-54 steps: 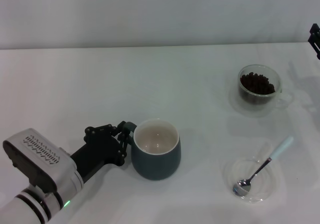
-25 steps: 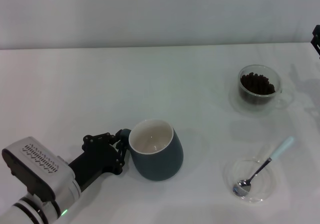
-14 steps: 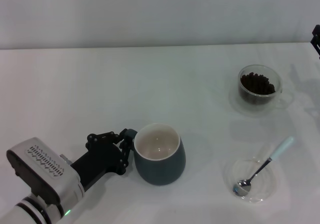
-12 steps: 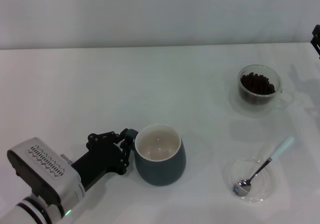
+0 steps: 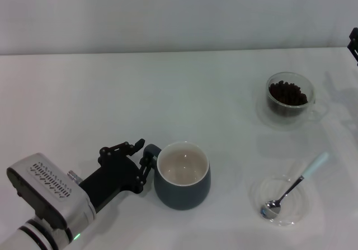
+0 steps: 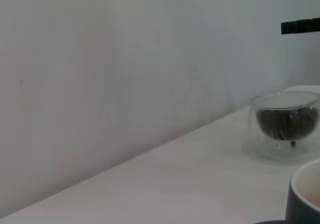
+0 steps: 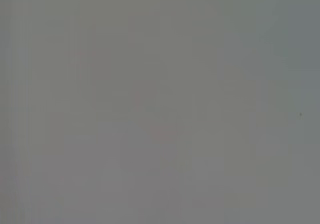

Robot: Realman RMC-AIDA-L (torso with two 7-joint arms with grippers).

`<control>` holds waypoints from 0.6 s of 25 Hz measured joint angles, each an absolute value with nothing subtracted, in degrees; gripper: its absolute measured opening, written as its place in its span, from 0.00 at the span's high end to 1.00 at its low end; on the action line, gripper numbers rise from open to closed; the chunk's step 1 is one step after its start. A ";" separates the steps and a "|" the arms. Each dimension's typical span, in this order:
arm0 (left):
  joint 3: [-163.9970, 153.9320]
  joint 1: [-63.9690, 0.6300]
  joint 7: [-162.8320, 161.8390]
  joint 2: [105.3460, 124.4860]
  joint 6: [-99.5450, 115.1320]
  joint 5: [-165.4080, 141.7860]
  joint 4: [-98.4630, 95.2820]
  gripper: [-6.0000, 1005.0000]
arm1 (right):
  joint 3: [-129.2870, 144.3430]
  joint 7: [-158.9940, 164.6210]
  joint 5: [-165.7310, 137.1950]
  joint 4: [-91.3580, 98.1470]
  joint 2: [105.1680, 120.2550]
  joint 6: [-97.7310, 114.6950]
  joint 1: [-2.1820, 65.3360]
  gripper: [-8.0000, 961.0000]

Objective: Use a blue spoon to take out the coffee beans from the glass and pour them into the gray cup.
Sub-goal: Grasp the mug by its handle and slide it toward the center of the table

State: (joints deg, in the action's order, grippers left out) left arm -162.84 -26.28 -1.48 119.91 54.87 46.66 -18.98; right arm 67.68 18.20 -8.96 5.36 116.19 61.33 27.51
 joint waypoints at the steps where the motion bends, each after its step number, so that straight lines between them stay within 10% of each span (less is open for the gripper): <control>1: -162.84 -26.28 -1.49 119.90 54.99 46.67 -18.99 0.77 | 67.67 18.20 -8.96 5.36 116.19 61.33 27.51 0.20; 15: -162.45 -21.63 2.13 119.83 59.31 46.87 -19.61 0.56 | 67.67 18.19 -8.70 5.44 116.13 61.26 27.51 0.20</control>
State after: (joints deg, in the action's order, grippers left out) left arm -162.45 -21.63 2.13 119.83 59.31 46.87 -19.61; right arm 67.67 18.19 -8.70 5.44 116.13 61.26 27.51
